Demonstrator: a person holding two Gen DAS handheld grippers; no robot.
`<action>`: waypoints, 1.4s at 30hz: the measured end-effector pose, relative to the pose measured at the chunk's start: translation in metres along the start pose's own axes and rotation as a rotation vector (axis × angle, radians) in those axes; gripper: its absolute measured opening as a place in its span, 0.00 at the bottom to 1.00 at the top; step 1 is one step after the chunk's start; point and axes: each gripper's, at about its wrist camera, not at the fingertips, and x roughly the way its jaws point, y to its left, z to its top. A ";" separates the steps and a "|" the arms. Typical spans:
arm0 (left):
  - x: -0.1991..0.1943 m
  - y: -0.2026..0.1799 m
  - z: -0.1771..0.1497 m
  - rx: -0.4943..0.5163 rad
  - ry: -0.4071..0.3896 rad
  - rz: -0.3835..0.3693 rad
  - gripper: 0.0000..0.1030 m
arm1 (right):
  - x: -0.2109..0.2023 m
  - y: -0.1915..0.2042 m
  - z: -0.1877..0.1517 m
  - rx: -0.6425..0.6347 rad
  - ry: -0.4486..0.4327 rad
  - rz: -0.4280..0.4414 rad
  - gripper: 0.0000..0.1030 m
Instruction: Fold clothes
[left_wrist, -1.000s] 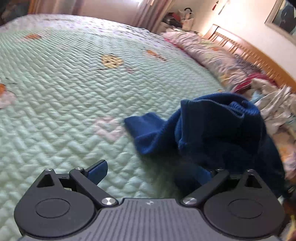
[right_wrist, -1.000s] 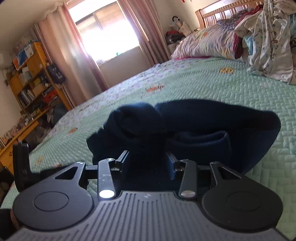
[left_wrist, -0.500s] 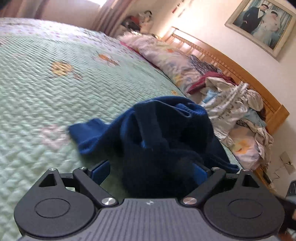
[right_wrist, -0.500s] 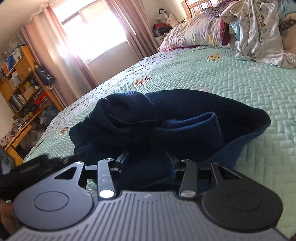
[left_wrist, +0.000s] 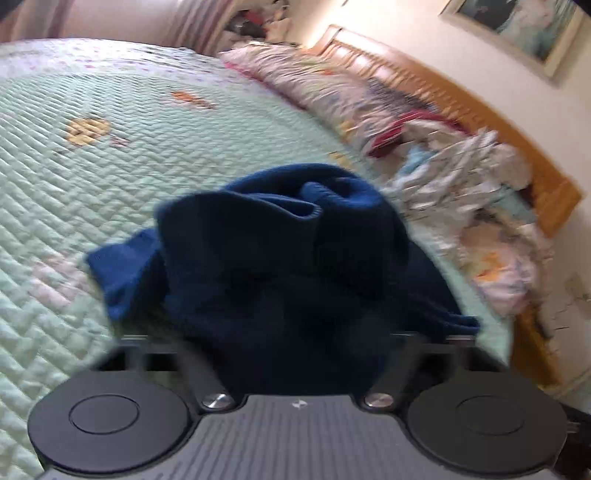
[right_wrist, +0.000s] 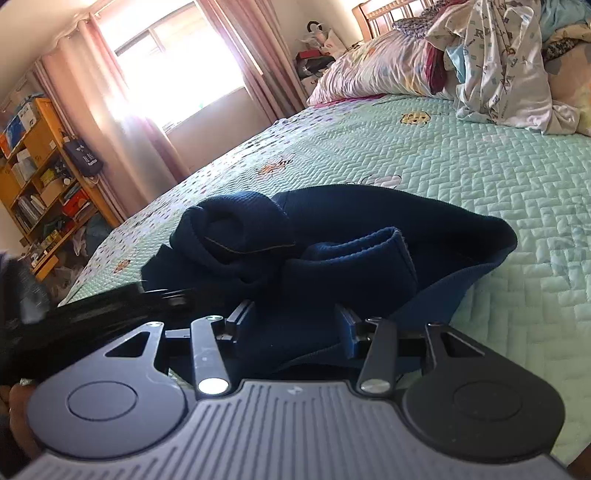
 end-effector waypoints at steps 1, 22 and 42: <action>-0.002 0.002 0.001 -0.003 -0.006 0.022 0.20 | 0.000 -0.001 0.001 0.001 -0.003 -0.003 0.49; -0.367 0.099 -0.091 -0.093 -0.444 0.519 0.11 | -0.035 0.121 0.005 -0.200 -0.015 0.310 0.63; -0.400 0.159 -0.154 -0.336 -0.483 0.518 0.14 | 0.031 0.238 -0.025 -0.319 0.007 0.367 0.09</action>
